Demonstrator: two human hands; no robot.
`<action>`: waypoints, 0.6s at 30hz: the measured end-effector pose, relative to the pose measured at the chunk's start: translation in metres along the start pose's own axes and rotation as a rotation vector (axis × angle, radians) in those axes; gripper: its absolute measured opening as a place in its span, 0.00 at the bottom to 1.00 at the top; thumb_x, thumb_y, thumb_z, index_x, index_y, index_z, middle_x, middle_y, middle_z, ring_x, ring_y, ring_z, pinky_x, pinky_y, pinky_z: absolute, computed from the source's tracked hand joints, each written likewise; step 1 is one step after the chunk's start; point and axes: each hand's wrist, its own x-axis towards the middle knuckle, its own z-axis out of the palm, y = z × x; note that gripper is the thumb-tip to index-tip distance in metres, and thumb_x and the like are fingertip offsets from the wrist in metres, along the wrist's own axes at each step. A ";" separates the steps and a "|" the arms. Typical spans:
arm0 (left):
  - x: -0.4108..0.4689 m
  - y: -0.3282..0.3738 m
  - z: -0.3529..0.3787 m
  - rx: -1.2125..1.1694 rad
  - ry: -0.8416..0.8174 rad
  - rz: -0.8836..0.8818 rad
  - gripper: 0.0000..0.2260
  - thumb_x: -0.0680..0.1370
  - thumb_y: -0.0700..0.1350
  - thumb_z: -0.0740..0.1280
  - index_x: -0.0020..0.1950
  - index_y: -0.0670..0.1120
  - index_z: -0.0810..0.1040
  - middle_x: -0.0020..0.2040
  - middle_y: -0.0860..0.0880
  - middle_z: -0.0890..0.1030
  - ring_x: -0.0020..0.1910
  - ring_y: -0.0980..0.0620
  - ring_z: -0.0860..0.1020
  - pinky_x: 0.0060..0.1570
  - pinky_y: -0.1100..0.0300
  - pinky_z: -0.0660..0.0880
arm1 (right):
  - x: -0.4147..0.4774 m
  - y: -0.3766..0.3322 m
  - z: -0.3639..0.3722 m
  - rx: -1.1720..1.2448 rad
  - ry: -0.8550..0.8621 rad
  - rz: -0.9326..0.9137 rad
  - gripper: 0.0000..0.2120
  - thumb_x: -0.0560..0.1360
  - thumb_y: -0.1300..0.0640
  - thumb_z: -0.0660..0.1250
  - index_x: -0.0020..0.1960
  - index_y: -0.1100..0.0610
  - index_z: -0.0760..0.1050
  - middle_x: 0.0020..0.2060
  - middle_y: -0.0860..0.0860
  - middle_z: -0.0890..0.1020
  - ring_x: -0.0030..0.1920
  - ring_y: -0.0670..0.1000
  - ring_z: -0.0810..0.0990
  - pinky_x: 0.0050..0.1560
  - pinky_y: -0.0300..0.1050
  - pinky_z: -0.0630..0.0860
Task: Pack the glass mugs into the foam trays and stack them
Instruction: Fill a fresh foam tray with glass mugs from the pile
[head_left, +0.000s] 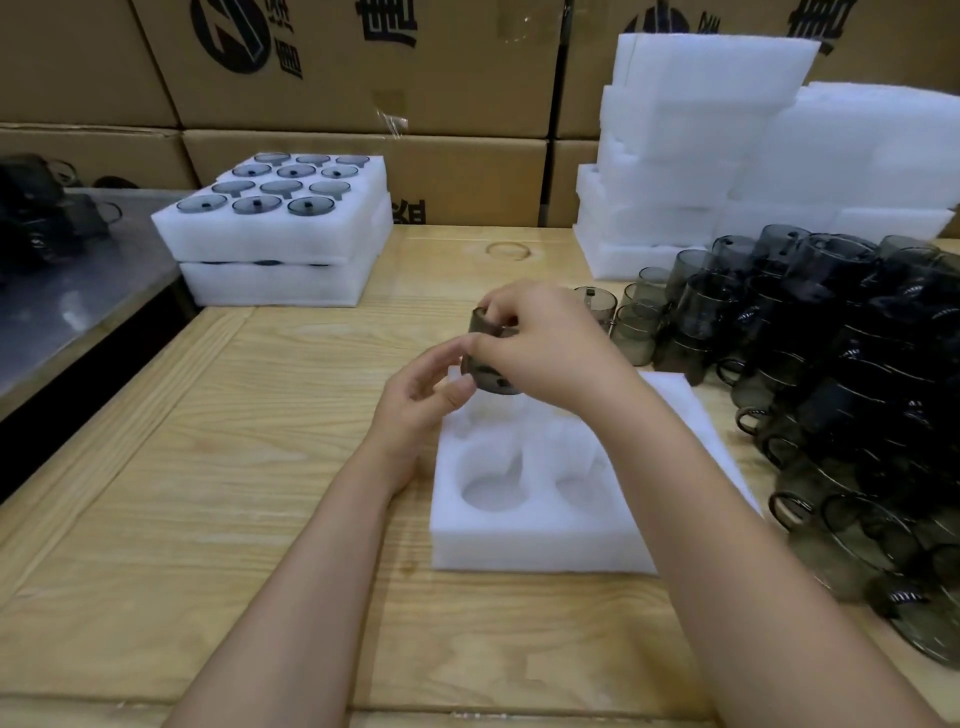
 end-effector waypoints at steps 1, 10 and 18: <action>0.000 -0.001 0.000 -0.004 0.010 -0.005 0.23 0.68 0.45 0.76 0.62 0.43 0.77 0.63 0.38 0.77 0.66 0.37 0.72 0.65 0.43 0.70 | 0.001 0.001 0.003 -0.005 0.003 -0.009 0.11 0.73 0.55 0.68 0.34 0.58 0.74 0.42 0.53 0.81 0.43 0.52 0.77 0.40 0.43 0.72; 0.001 -0.004 -0.001 -0.037 -0.014 -0.036 0.24 0.75 0.47 0.65 0.66 0.34 0.74 0.64 0.36 0.76 0.65 0.36 0.73 0.62 0.45 0.71 | 0.000 0.015 -0.015 0.080 -0.204 -0.011 0.18 0.79 0.51 0.58 0.39 0.63 0.74 0.36 0.55 0.75 0.33 0.50 0.68 0.36 0.46 0.65; 0.004 -0.004 0.000 -0.225 -0.039 -0.096 0.15 0.78 0.48 0.59 0.57 0.43 0.79 0.53 0.42 0.82 0.54 0.43 0.79 0.54 0.48 0.75 | 0.003 0.021 0.001 0.084 -0.110 0.051 0.21 0.71 0.43 0.70 0.59 0.51 0.71 0.53 0.47 0.77 0.47 0.46 0.76 0.36 0.38 0.69</action>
